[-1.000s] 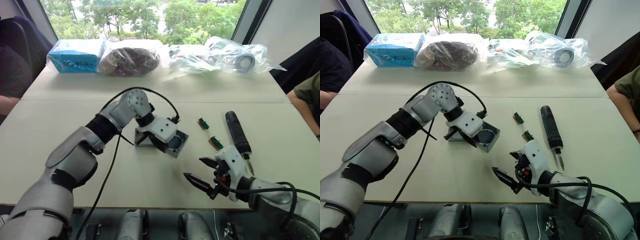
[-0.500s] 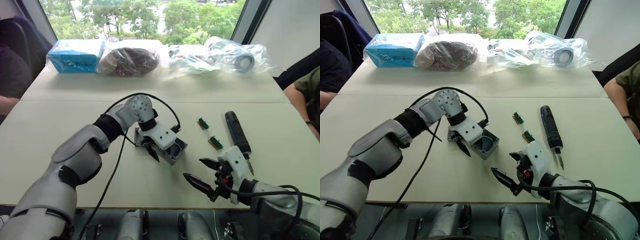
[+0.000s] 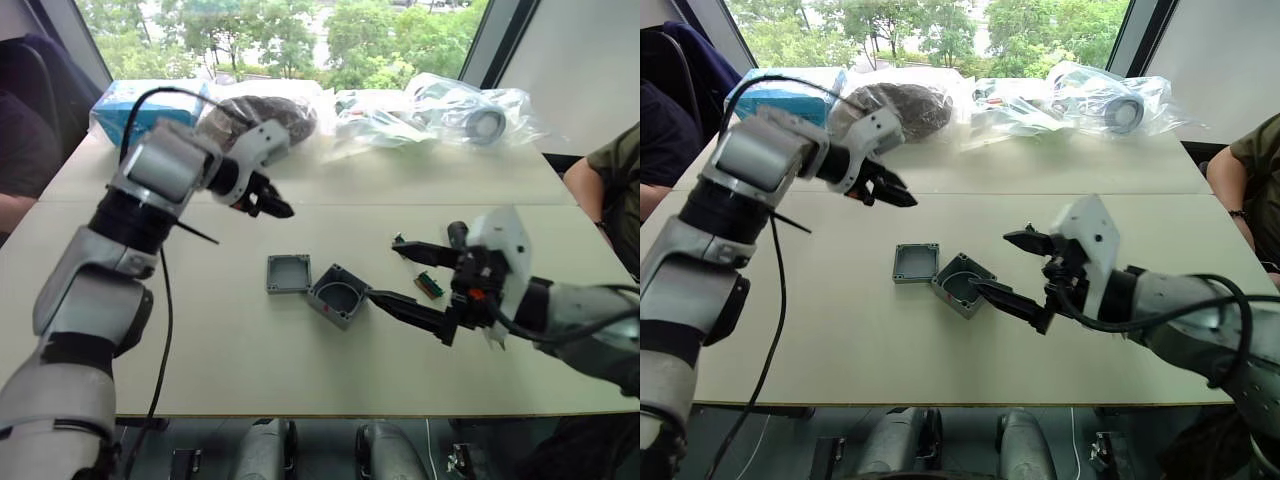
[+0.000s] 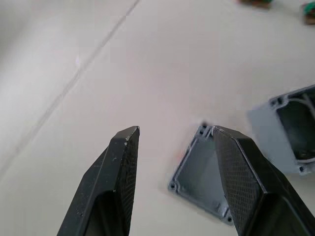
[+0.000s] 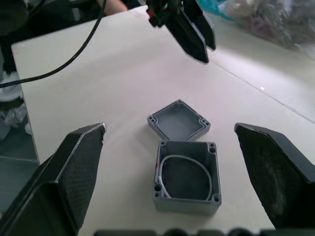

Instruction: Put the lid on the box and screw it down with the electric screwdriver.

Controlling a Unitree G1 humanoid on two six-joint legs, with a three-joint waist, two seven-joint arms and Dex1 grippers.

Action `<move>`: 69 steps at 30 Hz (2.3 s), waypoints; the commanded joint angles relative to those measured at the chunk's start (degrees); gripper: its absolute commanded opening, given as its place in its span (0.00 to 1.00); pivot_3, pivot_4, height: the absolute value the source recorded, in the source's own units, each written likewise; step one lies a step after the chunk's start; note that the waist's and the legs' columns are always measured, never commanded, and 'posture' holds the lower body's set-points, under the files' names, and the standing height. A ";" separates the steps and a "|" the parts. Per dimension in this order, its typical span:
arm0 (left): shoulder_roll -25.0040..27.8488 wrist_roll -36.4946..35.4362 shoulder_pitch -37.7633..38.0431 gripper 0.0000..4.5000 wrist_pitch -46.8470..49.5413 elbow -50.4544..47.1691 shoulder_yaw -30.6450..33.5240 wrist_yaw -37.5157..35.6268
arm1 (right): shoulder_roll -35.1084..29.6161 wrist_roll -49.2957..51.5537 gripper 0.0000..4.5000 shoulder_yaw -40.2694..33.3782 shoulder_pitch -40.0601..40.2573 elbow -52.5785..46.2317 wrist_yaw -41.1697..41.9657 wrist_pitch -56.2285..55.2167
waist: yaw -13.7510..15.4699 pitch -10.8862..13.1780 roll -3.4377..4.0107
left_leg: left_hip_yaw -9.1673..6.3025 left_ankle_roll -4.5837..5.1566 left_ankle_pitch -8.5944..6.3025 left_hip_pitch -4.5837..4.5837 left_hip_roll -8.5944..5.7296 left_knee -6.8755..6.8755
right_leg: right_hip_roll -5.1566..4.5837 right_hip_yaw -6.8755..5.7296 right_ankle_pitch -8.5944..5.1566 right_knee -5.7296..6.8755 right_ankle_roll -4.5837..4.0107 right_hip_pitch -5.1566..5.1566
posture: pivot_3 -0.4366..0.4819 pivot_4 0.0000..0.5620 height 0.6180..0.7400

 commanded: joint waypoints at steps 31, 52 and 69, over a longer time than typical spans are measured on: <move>-12.07 -15.00 16.56 0.01 17.64 -8.43 11.43 39.89 | 2.60 -16.13 1.00 9.38 -4.83 -3.35 4.97 7.15 | 0.26 -0.09 -0.13 | 0.04 -0.35 0.20 0.17 -0.08 0.07 | -0.17 -0.01 0.03 0.08 -0.03 0.18 | 0.48 0.27 1.00; -18.19 -13.14 10.27 0.01 -24.00 -8.75 27.26 38.21 | 37.73 -9.71 1.00 -3.56 -21.20 25.65 -21.62 5.87 | 0.07 -0.09 -0.19 | 0.15 -0.66 0.39 0.03 -0.08 -0.06 | -0.14 -0.04 0.10 0.03 -0.11 0.02 | 0.48 0.27 1.00; -21.32 -16.59 12.88 0.01 -25.16 -16.06 26.59 33.58 | 38.53 -1.41 1.00 -6.13 -21.02 27.15 -26.40 8.41 | -0.07 -0.09 -0.18 | 0.14 -0.64 0.38 0.04 -0.06 -0.06 | -0.11 -0.03 0.10 0.03 -0.11 0.00 | 0.48 0.27 1.00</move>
